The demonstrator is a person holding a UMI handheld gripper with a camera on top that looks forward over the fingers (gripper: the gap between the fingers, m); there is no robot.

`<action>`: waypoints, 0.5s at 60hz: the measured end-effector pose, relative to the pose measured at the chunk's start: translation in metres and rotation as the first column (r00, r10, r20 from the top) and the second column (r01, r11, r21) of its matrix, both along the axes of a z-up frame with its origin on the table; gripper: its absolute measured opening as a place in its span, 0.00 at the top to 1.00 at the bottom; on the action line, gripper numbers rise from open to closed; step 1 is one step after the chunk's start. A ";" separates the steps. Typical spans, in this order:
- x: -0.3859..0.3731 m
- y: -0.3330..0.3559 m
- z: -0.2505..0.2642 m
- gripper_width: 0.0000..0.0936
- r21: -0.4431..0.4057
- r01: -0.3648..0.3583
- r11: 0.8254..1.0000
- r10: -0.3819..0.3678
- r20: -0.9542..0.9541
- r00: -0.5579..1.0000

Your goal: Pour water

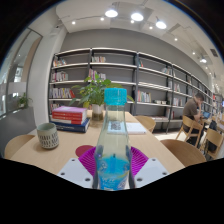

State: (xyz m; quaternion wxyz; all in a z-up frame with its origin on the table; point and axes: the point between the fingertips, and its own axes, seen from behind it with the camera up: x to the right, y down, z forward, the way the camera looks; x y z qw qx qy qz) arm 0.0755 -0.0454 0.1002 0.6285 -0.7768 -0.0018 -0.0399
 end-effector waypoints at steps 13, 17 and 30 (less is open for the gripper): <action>-0.007 0.007 -0.003 0.62 -0.045 -0.001 0.999 0.005 0.088 0.996; -0.006 0.012 0.000 0.62 -0.063 -0.001 0.998 0.010 0.138 0.990; -0.017 0.070 0.023 0.62 -0.152 -0.051 0.987 0.122 0.504 0.855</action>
